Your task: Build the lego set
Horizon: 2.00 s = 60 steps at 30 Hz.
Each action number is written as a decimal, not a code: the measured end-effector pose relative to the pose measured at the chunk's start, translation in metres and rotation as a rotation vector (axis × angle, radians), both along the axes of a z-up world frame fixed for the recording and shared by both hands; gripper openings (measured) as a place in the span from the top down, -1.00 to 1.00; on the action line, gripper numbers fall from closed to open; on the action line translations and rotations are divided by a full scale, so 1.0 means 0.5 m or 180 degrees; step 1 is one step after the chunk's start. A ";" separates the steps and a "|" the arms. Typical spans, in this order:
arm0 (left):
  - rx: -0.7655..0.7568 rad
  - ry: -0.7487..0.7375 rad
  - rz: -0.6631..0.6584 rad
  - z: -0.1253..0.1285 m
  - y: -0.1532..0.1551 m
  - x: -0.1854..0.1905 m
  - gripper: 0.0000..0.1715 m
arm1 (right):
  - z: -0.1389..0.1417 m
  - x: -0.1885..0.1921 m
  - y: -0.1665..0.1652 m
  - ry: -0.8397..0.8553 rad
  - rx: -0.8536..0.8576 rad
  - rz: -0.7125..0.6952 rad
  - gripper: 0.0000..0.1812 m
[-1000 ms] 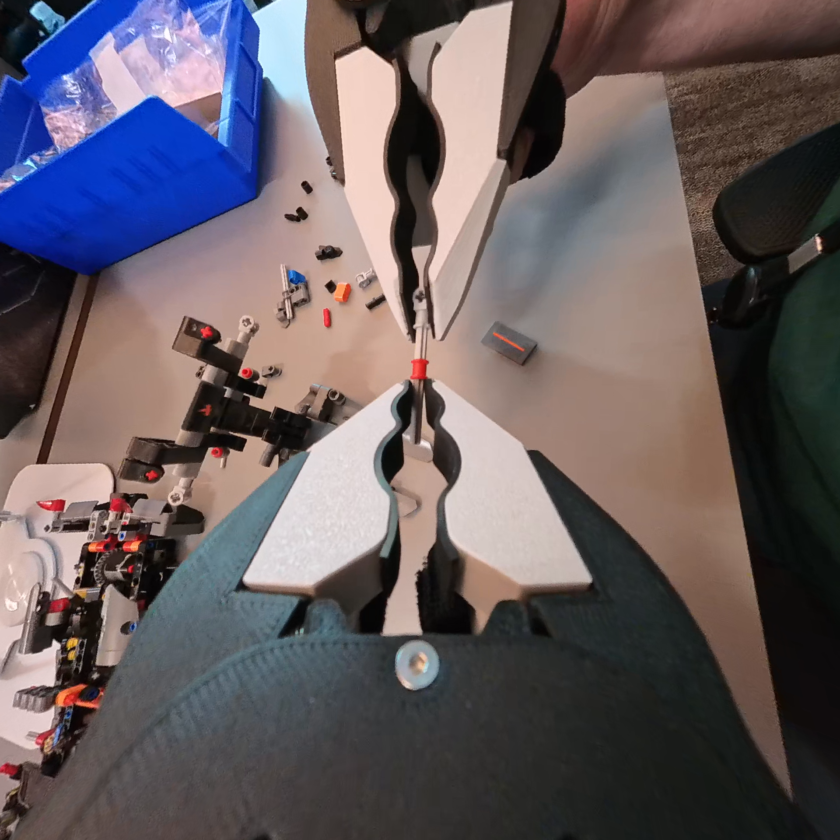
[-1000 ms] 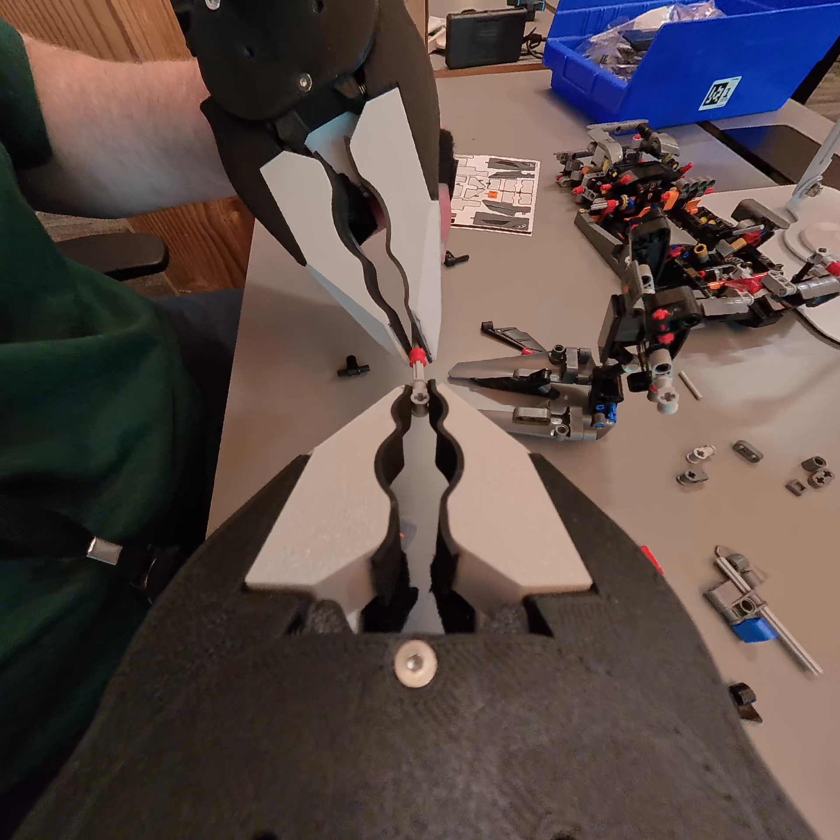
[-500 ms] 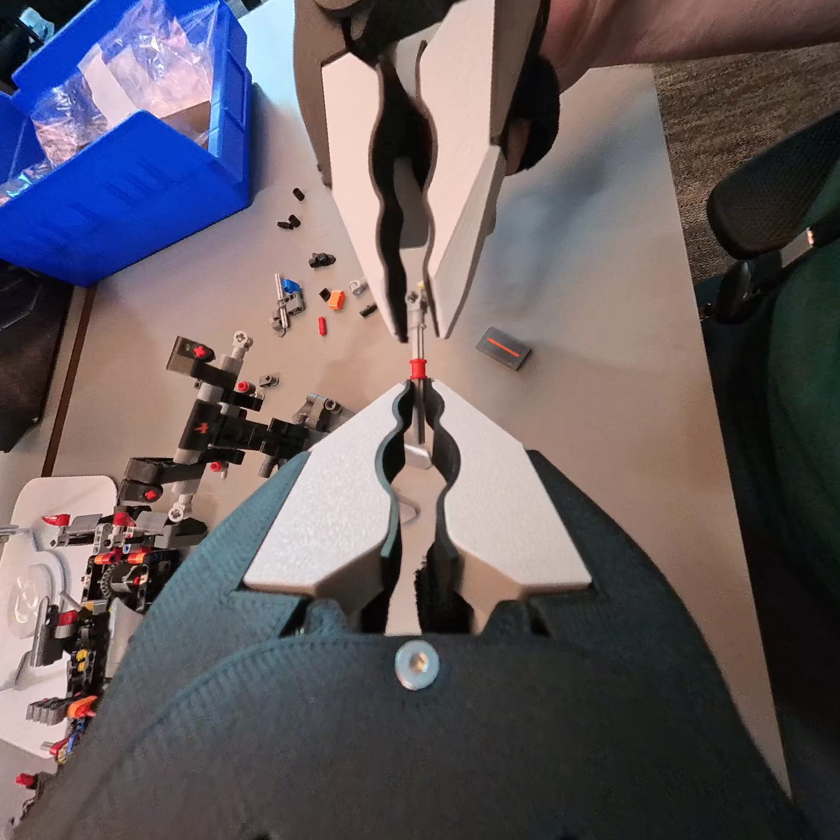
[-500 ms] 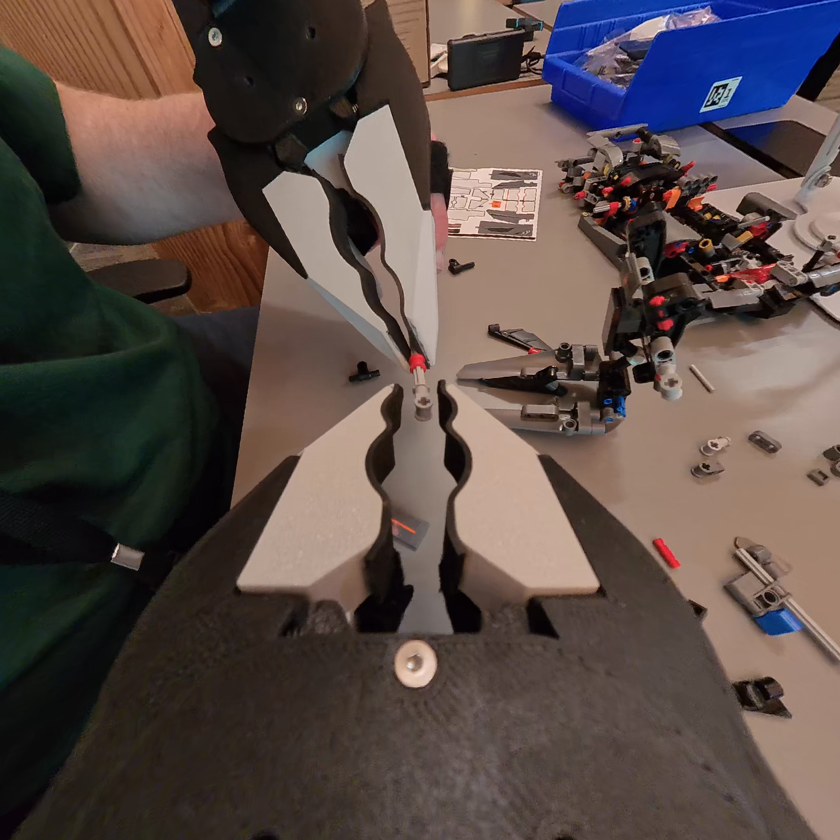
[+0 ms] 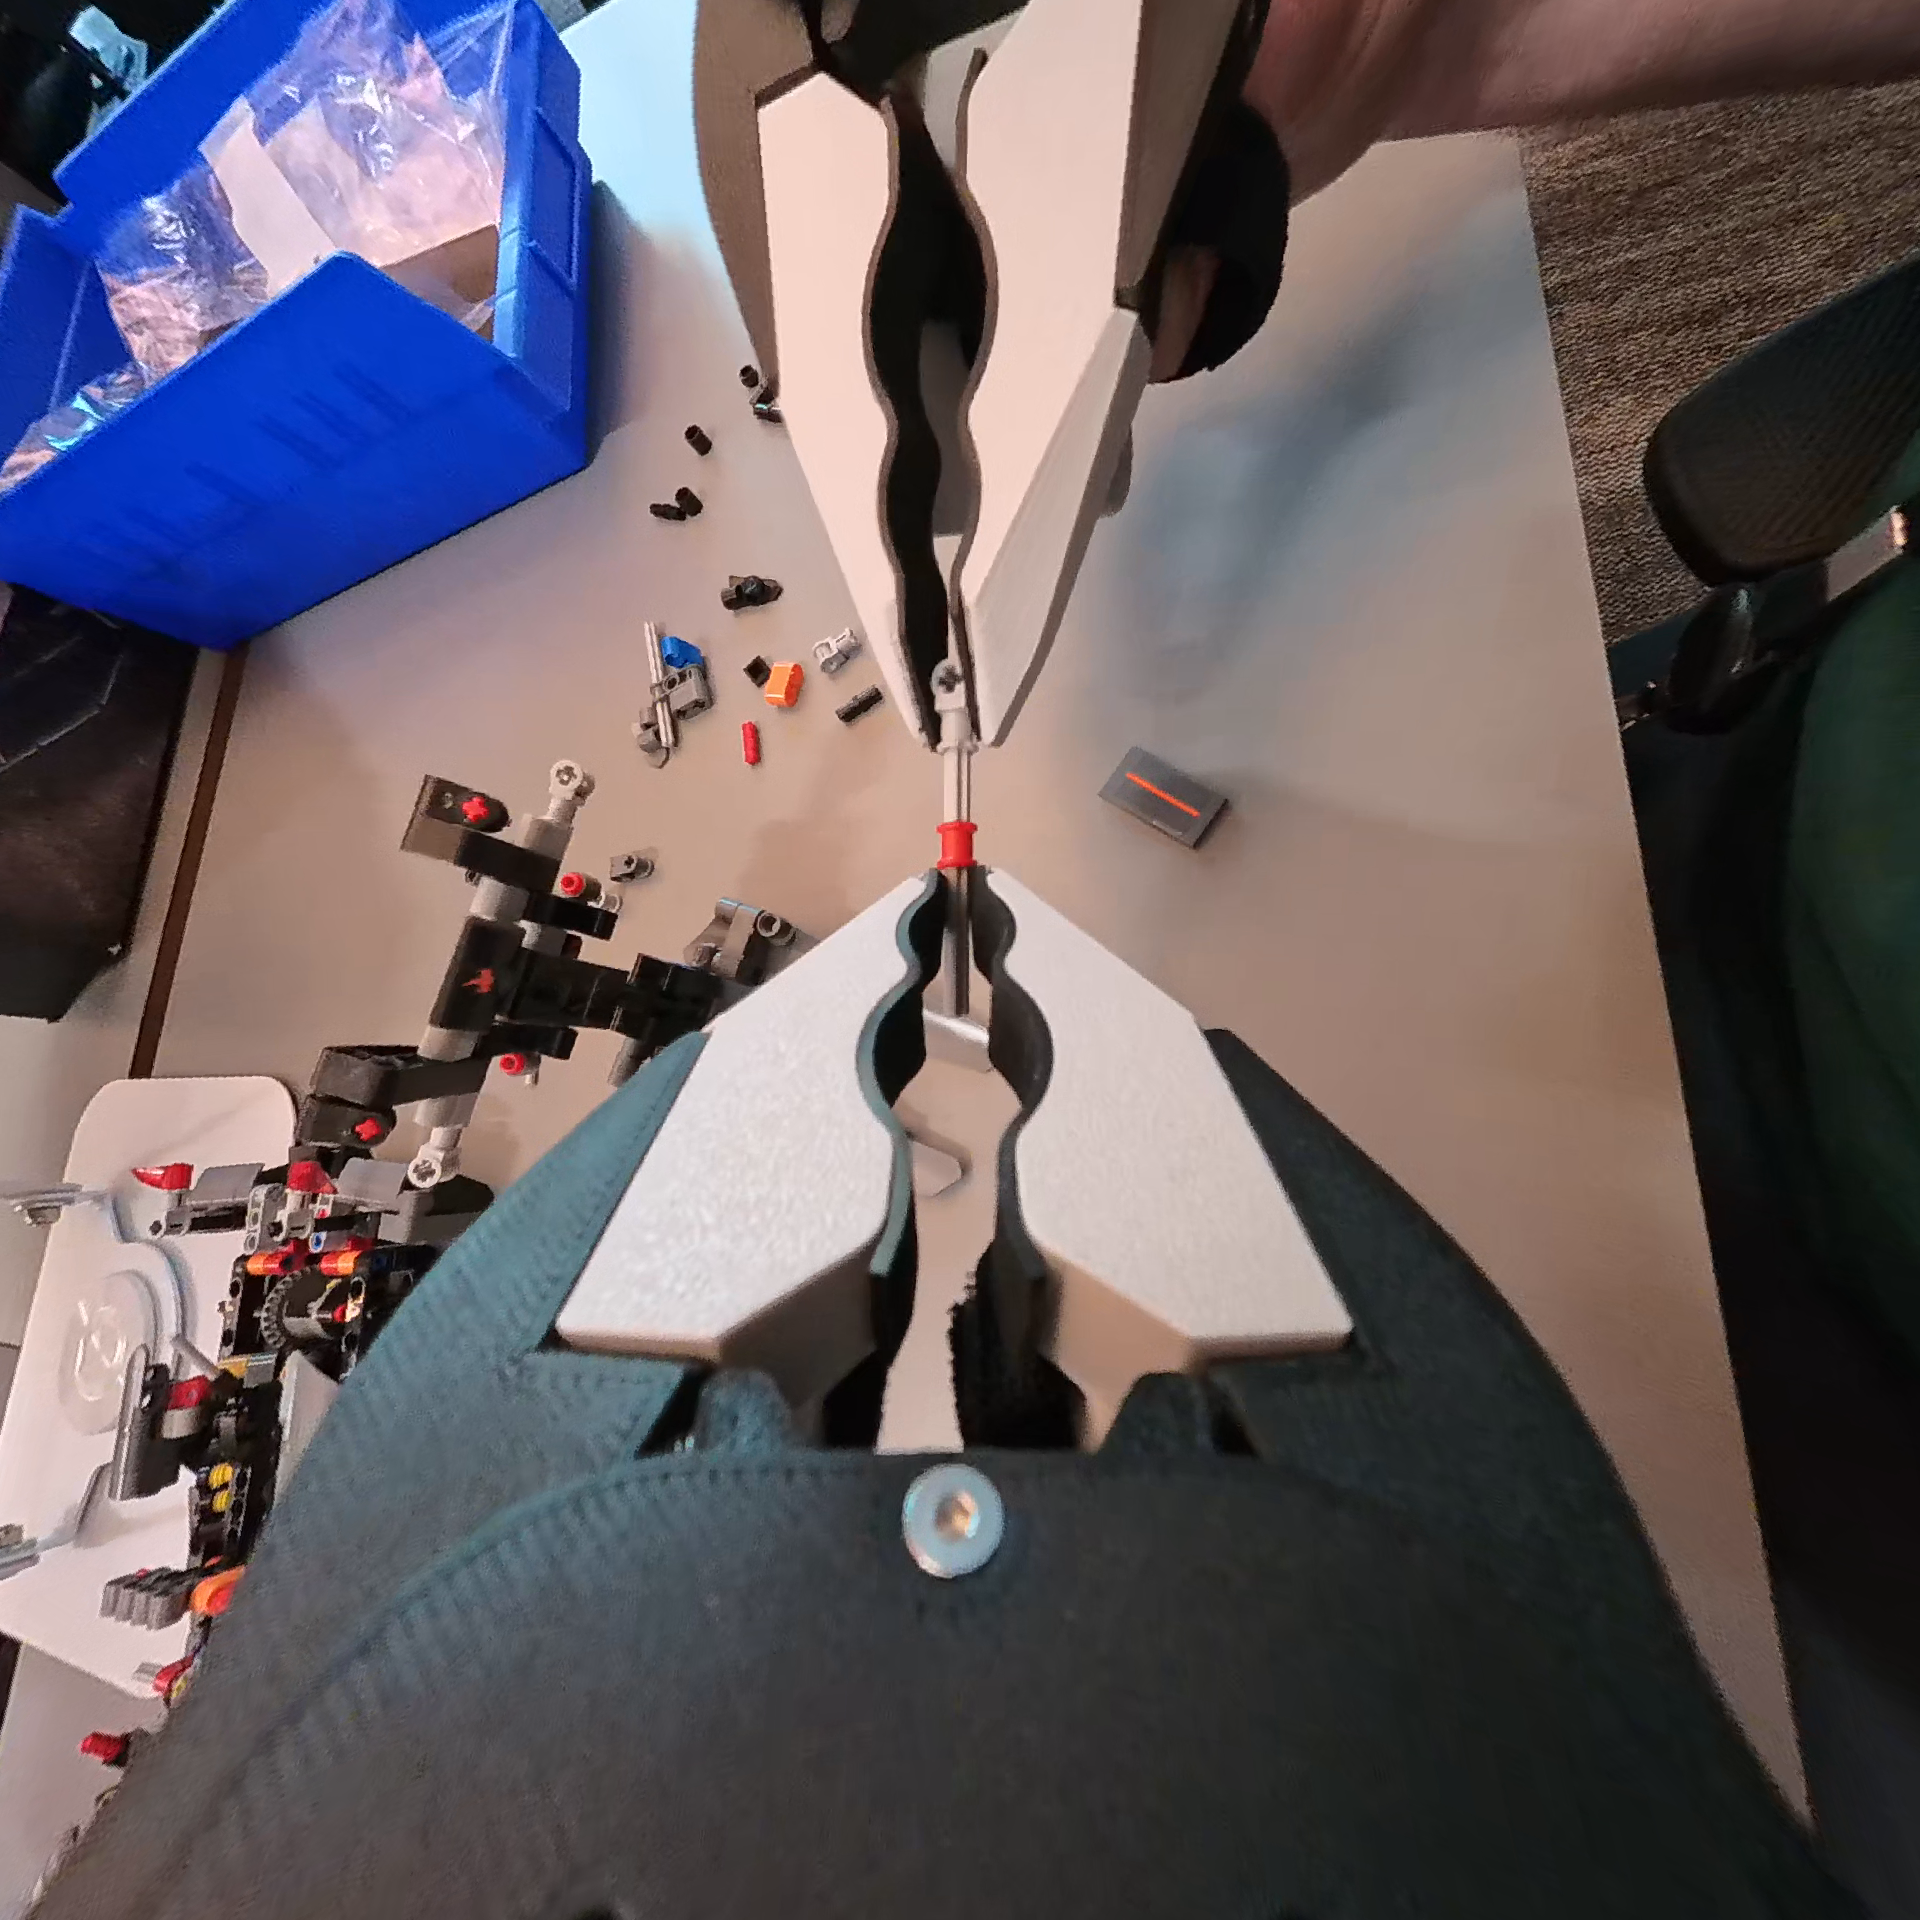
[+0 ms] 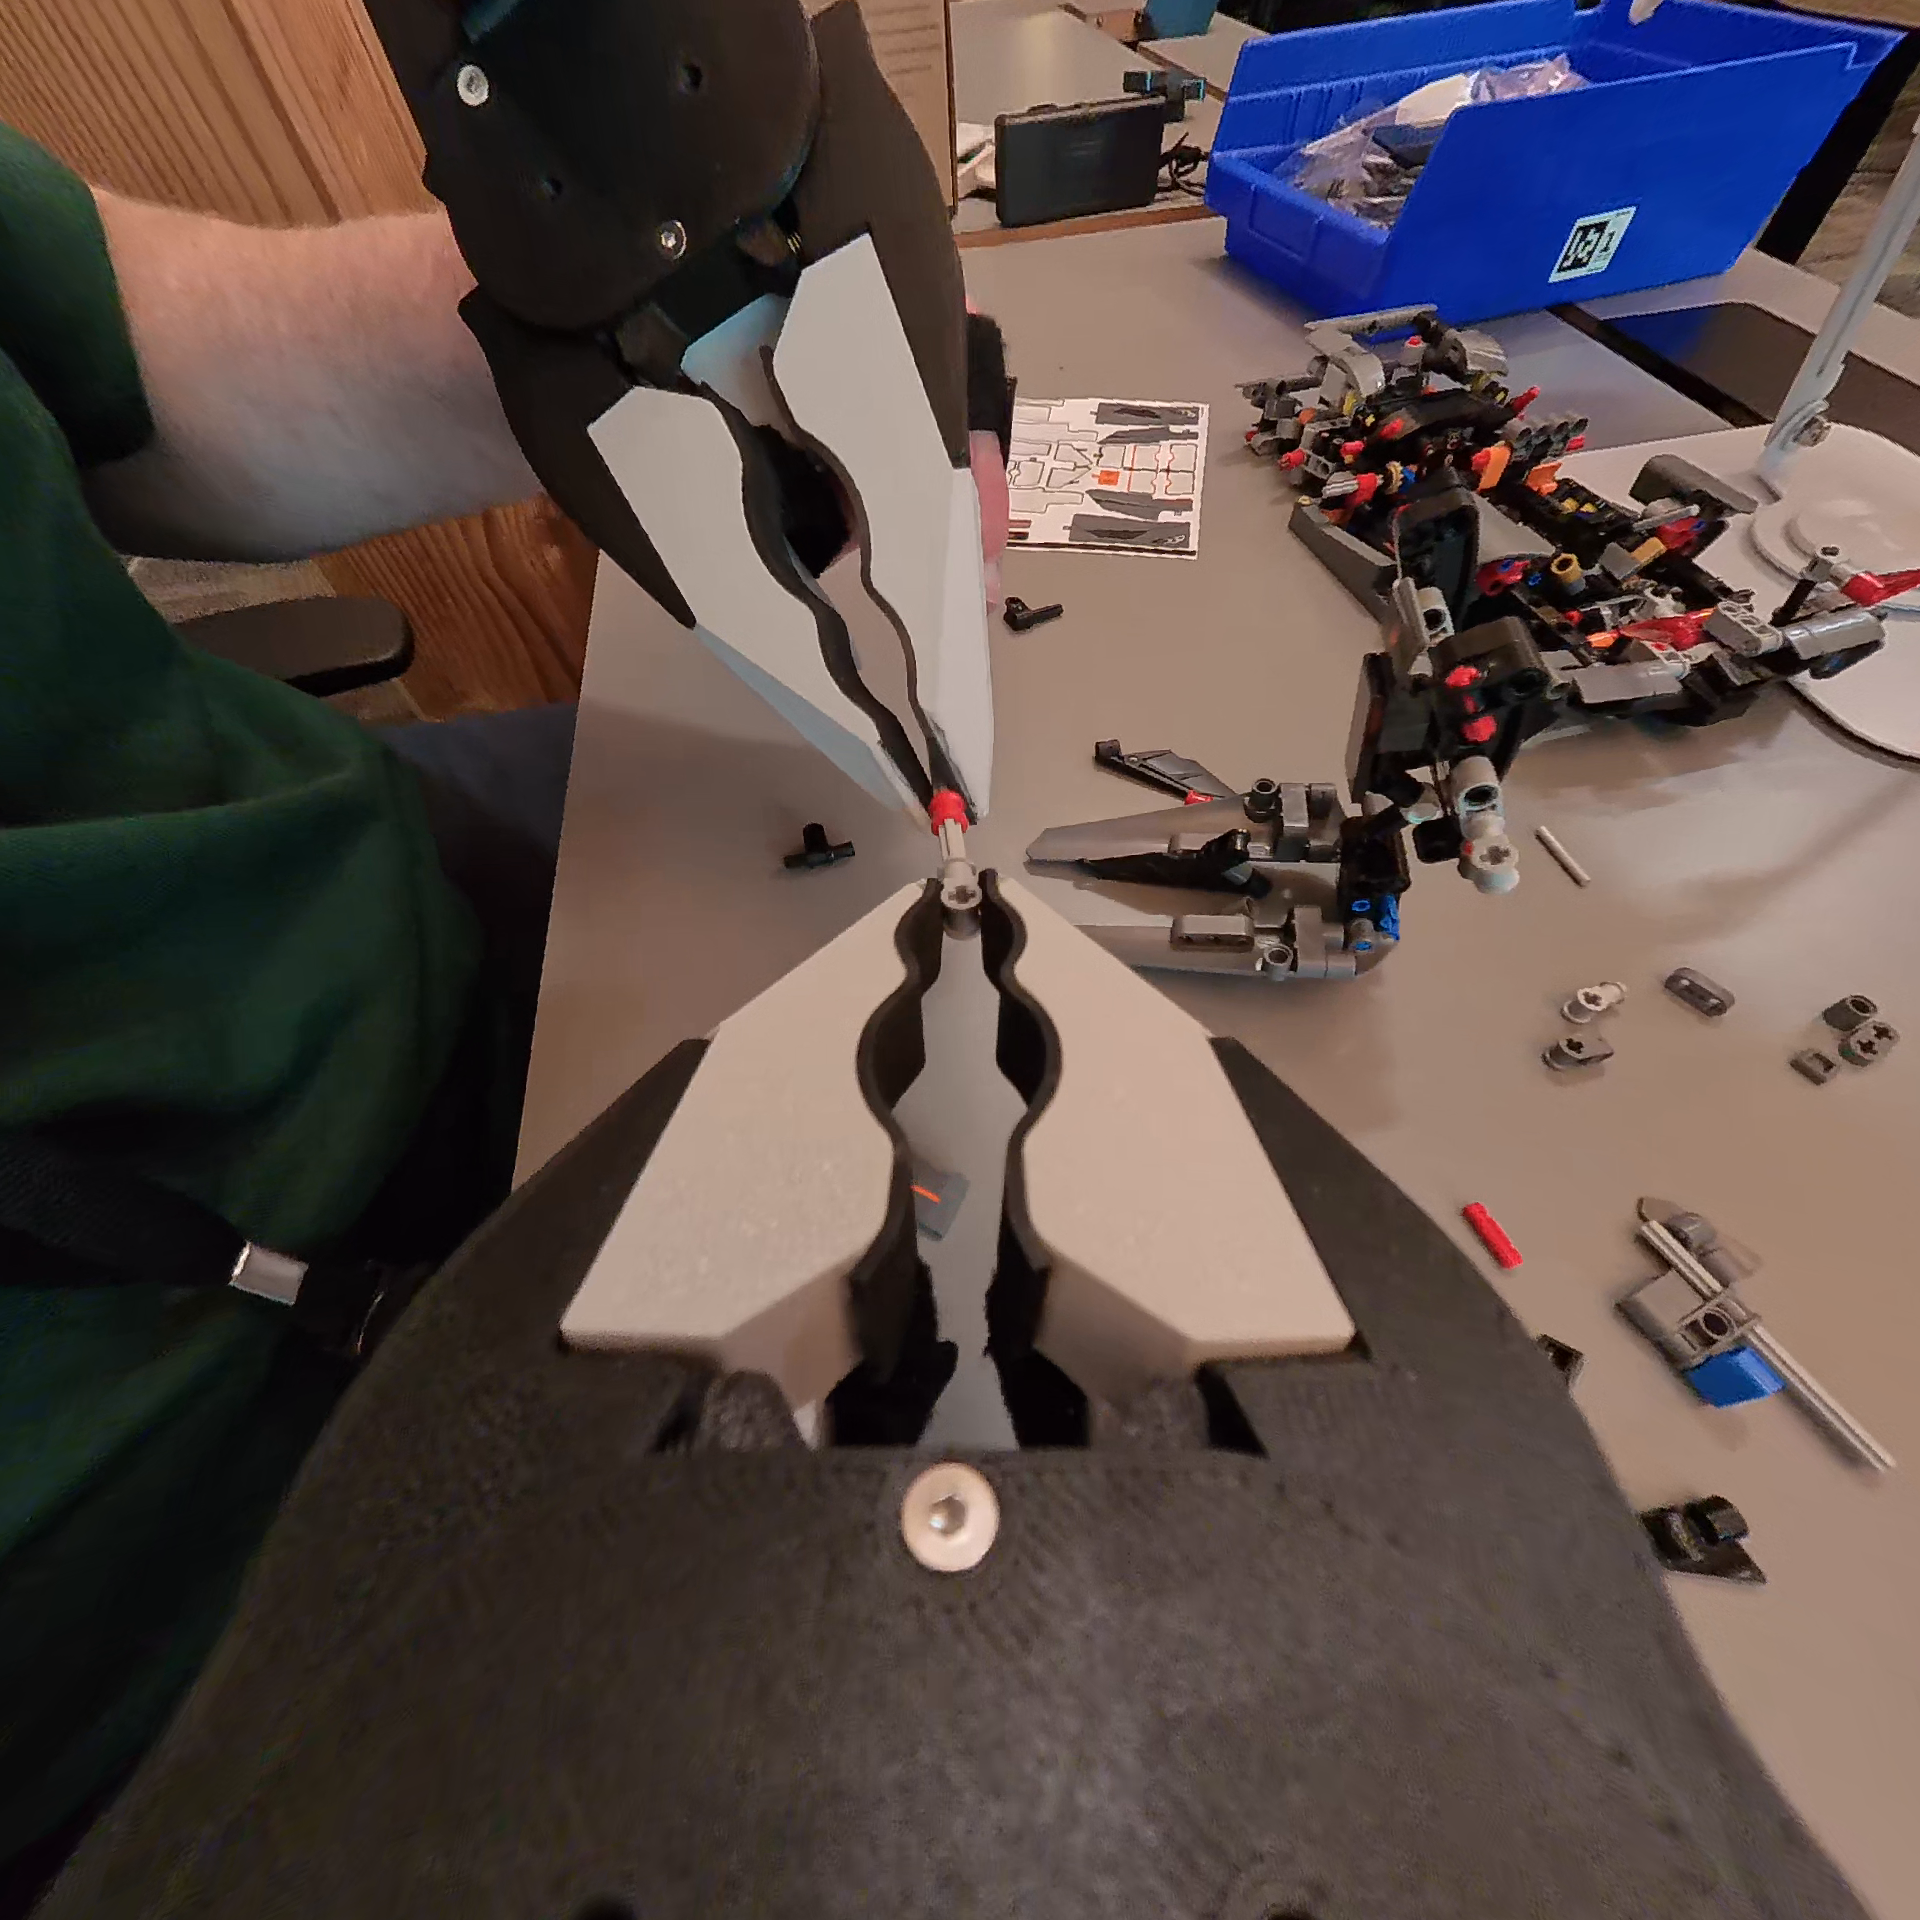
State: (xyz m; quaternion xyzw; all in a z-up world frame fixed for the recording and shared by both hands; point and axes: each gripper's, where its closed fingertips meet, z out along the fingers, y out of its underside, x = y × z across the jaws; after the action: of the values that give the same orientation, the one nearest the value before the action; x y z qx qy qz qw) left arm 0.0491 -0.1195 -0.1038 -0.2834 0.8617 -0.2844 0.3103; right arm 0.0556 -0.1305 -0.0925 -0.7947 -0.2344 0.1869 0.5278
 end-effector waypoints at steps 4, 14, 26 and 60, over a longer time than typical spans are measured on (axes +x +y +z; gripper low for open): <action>0.0006 -0.0024 0.0010 0.003 -0.001 0.000 0.97 | 0.005 -0.001 -0.001 0.0040 0.0040 0.0004 0.95; -0.0019 -0.0093 0.0090 0.014 0.002 0.007 0.90 | 0.017 0.007 0.000 0.0125 0.0144 -0.0064 0.95; 0.0019 -0.0233 0.0242 0.035 0.012 0.013 0.86 | 0.034 0.013 0.003 0.0262 0.0280 -0.0144 0.95; 0.0343 -0.0279 0.0150 0.051 -0.040 -0.011 0.95 | 0.045 -0.026 -0.036 0.0110 0.0371 -0.0018 0.96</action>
State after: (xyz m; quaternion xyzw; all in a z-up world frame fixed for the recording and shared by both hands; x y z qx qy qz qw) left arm 0.0436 -0.1393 -0.0781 -0.2738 0.8544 -0.2424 0.3692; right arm 0.0424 -0.1486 -0.0701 -0.7599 -0.2335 0.1851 0.5777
